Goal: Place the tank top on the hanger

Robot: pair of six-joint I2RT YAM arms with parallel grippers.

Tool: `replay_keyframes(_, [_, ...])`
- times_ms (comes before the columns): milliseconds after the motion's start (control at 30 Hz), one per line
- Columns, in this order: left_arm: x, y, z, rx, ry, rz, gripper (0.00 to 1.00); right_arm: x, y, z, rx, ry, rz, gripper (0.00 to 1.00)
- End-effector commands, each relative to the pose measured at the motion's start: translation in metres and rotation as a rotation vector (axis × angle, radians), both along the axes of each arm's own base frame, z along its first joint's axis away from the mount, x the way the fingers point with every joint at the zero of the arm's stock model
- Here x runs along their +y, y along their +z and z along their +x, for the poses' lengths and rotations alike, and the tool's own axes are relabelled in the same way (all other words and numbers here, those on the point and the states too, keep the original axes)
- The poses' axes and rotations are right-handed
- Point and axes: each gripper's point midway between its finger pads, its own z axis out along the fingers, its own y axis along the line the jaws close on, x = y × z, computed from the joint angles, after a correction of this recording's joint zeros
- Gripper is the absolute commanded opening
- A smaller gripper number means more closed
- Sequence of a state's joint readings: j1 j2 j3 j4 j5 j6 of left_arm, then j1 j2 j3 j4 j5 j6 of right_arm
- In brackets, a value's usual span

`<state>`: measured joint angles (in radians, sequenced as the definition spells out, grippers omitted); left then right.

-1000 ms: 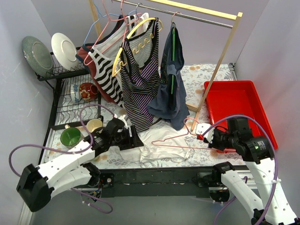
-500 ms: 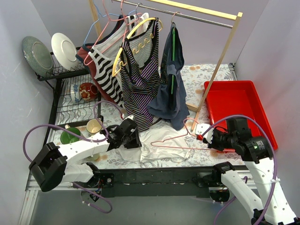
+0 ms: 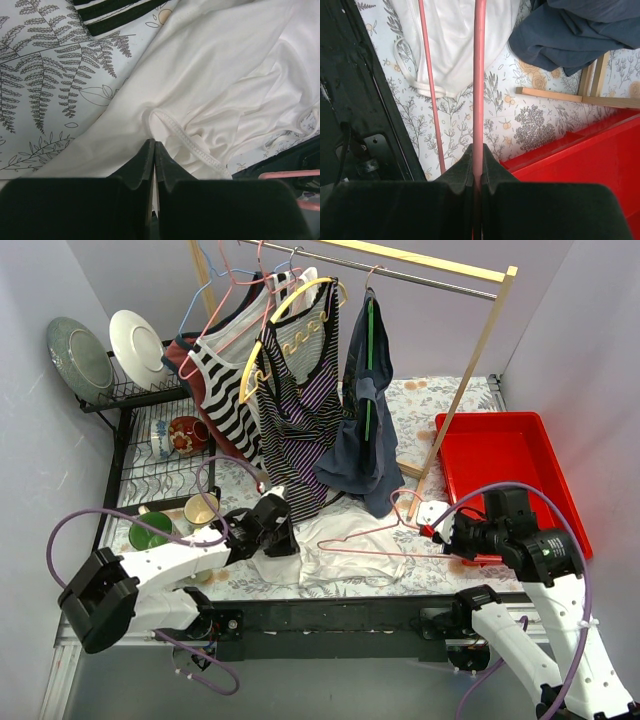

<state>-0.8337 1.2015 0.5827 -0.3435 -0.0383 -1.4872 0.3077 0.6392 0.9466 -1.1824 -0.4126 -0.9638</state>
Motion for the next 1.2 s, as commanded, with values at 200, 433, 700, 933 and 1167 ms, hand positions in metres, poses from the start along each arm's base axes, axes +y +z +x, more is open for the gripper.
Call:
replay_keyframes(200, [0.005, 0.073, -0.009, -0.172, -0.025, -0.191, 0.0, 0.038, 0.02, -0.016, 0.077, 0.151, 0.19, 0.01])
replay_keyframes(433, [0.004, 0.091, -0.029, -0.146, -0.047, -0.3, 0.0, 0.044, 0.011, -0.001, 0.131, 0.145, 0.185, 0.01])
replay_keyframes(700, [0.014, 0.098, -0.028, -0.169, -0.015, -0.283, 0.0, 0.034, 0.011, 0.013, 0.113, 0.075, 0.129, 0.01])
replay_keyframes(933, [0.012, 0.11, -0.029, -0.187, -0.033, -0.305, 0.0, 0.032, 0.001, 0.013, 0.133, 0.066, 0.111, 0.01])
replay_keyframes(1167, [0.003, 0.141, -0.032, -0.22, -0.073, -0.389, 0.0, 0.052, -0.009, 0.025, 0.218, 0.08, 0.189, 0.01])
